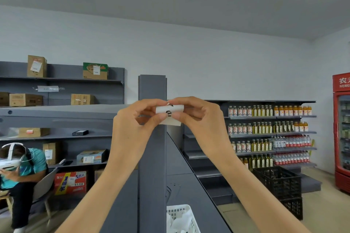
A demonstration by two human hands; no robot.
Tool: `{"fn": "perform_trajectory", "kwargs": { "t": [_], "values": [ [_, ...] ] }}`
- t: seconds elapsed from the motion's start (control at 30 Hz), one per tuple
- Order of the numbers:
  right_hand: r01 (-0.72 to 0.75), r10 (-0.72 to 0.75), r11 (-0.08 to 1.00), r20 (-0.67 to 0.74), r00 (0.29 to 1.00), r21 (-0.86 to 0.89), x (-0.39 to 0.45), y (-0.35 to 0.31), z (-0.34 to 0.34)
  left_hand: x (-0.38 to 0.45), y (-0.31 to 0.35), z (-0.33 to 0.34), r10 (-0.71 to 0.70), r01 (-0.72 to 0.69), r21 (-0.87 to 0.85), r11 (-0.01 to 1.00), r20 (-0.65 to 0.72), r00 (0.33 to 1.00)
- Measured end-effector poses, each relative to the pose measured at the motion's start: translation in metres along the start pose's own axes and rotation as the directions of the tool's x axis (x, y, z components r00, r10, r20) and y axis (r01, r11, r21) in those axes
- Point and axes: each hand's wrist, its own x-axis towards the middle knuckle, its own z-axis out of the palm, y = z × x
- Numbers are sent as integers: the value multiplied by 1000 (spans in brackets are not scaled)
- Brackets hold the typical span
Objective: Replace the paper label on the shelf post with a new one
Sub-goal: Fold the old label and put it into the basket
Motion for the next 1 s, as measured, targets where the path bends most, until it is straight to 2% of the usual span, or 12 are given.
{"fn": "perform_trajectory", "kwargs": {
  "t": [0.17,0.3,0.43,0.5,0.6,0.67,0.73,0.87,0.93,1.0],
  "values": [
    [48,-54,986,-35,998,-157,5,-3,3,2,2,-2,73,-68,136,988,-32,997],
    [44,-48,959,-7,999,-278,7,-3,5,6,0,-7,56,-64,198,978,45,997],
    [5,-1,973,18,1000,-232,4,0,3,3,-1,-10,15,-40,187,982,130,991],
    [14,-6,983,45,999,-185,2,0,-1,1,-1,-13,-7,-15,111,994,193,981],
    [-9,19,997,133,991,-76,2,-2,-8,1,3,-18,-121,179,-164,970,313,942],
    [-49,36,998,228,973,49,-2,-2,-10,-2,4,-16,-165,328,-346,879,426,889],
    [-47,13,992,273,962,117,-8,-1,-12,-6,6,-8,-181,443,-450,775,513,839],
    [4,-34,994,263,964,113,-20,3,-27,-15,9,22,-250,621,-525,582,611,751],
    [24,-38,998,251,967,59,-23,6,-39,-20,10,39,-273,668,-495,556,650,709],
    [28,-32,999,204,979,26,-26,10,-50,-26,12,57,-303,675,-455,580,649,698]
  ]
}}
